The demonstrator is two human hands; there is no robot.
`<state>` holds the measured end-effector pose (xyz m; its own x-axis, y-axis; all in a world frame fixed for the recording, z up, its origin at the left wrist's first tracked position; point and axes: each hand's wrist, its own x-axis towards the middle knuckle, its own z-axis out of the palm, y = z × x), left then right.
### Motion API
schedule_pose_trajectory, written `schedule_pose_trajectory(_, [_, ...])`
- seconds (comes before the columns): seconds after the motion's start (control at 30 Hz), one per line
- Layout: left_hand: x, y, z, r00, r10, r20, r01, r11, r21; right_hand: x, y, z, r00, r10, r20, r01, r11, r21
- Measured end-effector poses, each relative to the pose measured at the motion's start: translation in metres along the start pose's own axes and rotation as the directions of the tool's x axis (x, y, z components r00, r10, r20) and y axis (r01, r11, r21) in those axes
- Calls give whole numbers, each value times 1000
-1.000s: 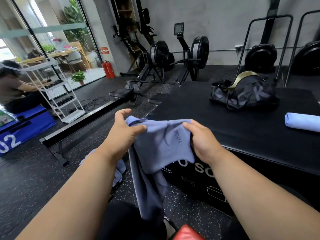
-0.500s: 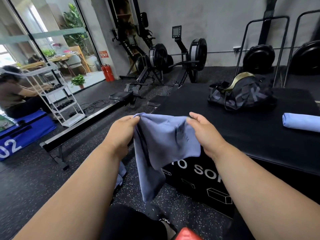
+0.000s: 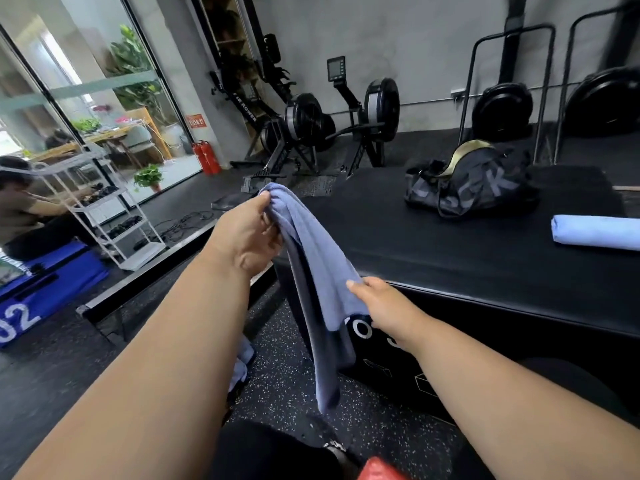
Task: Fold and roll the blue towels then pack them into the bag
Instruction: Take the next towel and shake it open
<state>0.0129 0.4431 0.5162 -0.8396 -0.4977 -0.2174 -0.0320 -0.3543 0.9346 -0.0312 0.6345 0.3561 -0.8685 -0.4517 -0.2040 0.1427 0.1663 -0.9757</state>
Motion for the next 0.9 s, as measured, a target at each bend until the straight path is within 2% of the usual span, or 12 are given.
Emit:
schedule_pose_trajectory(0.13, [-4,1,4,999,-22,40,26,992,-120,-4,3,-5,994,87,-67,-82,994,76])
schedule_pose_trajectory(0.23, [-3,1,7,999,-15,46,22,987,-156,-4,5,-3,990,135,-30,-130,983,129])
schedule_pose_trajectory(0.3, [-2,0,8,998,-25,60,34,987,-155,-2,7,0,993,118,11,-118,972,202])
schedule_pose_trajectory(0.4, [1,-3,6,997,-29,75,40,988,-146,1,10,5,998,41,54,-57,939,339])
schedule_pose_trajectory(0.53, [3,-7,-6,999,-24,40,28,995,-100,4,0,-1,999,-43,-25,50,891,452])
schedule_pose_trajectory(0.7, [6,-20,-29,998,-11,-68,9,1000,-20,3,-47,-40,974,-190,-123,223,719,658])
schedule_pose_trajectory(0.73, [6,-23,-32,997,-12,-79,11,1000,-12,5,-48,-47,974,-183,-132,225,753,618])
schedule_pose_trajectory(0.8, [7,-30,-36,996,-22,-84,23,1000,5,2,-45,-53,987,-117,-110,150,912,381])
schedule_pose_trajectory(0.87, [6,-36,-37,992,-8,-122,16,998,60,-5,-41,-53,997,-66,43,60,988,145])
schedule_pose_trajectory(0.9, [6,-38,-38,989,20,-145,-3,993,116,-8,-41,-54,990,-100,102,88,989,123])
